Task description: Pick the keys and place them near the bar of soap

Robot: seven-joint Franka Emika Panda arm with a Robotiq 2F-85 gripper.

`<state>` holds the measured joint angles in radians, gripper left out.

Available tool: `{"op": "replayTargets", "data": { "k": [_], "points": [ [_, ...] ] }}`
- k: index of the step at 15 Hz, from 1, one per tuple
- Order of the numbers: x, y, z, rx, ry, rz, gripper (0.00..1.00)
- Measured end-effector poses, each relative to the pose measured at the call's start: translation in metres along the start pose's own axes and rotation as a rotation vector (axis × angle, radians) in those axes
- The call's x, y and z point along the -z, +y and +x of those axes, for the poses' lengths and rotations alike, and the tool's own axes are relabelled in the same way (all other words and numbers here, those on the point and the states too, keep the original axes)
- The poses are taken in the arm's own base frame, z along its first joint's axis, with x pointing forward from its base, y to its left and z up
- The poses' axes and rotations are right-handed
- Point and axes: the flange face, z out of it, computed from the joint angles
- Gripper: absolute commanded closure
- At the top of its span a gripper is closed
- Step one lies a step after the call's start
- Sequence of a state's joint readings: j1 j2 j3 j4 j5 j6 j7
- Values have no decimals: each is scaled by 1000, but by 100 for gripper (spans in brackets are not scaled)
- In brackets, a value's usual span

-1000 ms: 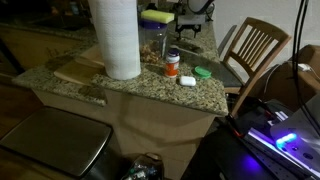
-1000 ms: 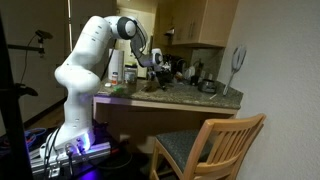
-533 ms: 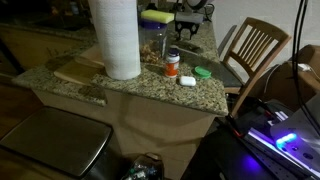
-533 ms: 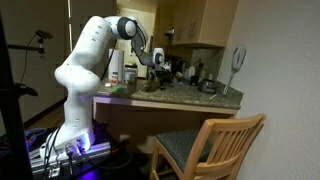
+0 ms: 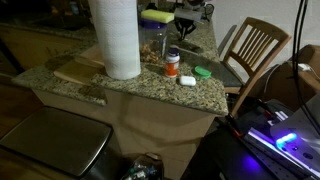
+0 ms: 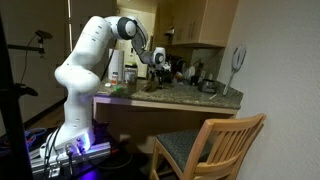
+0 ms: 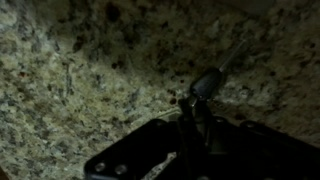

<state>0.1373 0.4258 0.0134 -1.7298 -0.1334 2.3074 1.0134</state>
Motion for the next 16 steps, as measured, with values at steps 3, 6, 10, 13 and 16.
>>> {"op": "replayTargets", "data": {
  "k": [3,6,10,13,16],
  "points": [
    [0,3,4,-28,-14,9,98],
    [0,9,12,-52,-16,11,98],
    [23,29,29,-44,-20,45,98],
    [78,57,35,3,-1,110,98],
    [132,93,24,86,2,156,98]
  ]
}}
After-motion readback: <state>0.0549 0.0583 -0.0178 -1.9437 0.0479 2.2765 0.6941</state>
